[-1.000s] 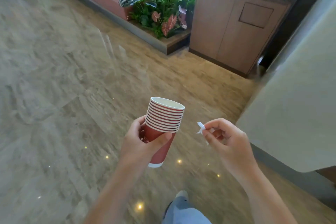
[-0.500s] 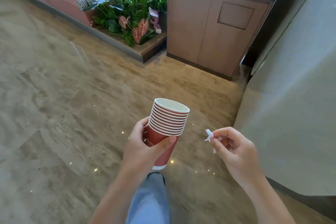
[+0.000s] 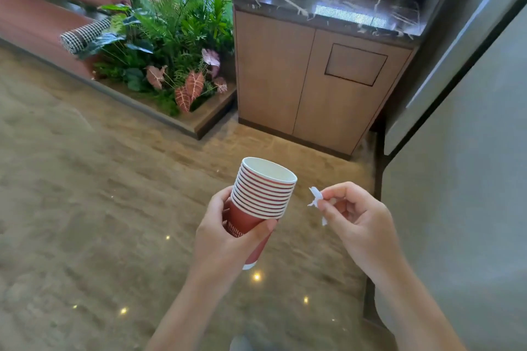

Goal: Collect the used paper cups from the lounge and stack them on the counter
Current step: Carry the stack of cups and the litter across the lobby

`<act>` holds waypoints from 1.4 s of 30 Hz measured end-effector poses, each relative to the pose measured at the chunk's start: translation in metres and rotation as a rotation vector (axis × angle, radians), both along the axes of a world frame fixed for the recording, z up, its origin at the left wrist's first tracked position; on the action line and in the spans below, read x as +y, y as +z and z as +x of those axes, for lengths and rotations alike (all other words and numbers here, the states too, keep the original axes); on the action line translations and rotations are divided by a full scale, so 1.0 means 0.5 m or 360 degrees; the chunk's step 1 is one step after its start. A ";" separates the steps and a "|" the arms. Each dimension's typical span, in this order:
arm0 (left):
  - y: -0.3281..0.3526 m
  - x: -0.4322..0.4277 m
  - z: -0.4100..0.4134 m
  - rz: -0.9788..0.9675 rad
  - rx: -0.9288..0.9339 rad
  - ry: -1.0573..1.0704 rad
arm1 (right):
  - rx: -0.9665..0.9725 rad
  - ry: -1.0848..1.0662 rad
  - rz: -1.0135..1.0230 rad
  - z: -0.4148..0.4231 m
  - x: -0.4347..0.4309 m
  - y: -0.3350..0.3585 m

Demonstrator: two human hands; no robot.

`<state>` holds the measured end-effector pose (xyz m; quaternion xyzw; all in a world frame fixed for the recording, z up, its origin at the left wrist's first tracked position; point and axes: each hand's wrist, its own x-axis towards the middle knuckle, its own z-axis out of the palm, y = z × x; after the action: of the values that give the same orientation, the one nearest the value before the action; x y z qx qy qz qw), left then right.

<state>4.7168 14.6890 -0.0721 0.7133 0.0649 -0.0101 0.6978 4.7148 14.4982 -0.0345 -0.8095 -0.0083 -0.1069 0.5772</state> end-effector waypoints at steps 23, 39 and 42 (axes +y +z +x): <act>0.050 -0.441 0.816 0.0271 -0.0259 -0.0526 | -0.0049 -0.0537 0.0076 0.717 -0.462 -0.005; 0.007 -0.616 1.336 0.0142 -0.0175 -0.0759 | 0.0111 -0.0791 0.0050 1.164 -0.601 -0.040; 0.028 -0.628 1.471 0.0136 -0.0238 -0.0748 | 0.0079 -0.0786 0.0005 1.294 -0.605 -0.012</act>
<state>5.4524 14.3751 -0.0579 0.7365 -0.1541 -0.1166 0.6483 5.3616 14.1958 -0.0406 -0.7885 0.2041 -0.2247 0.5349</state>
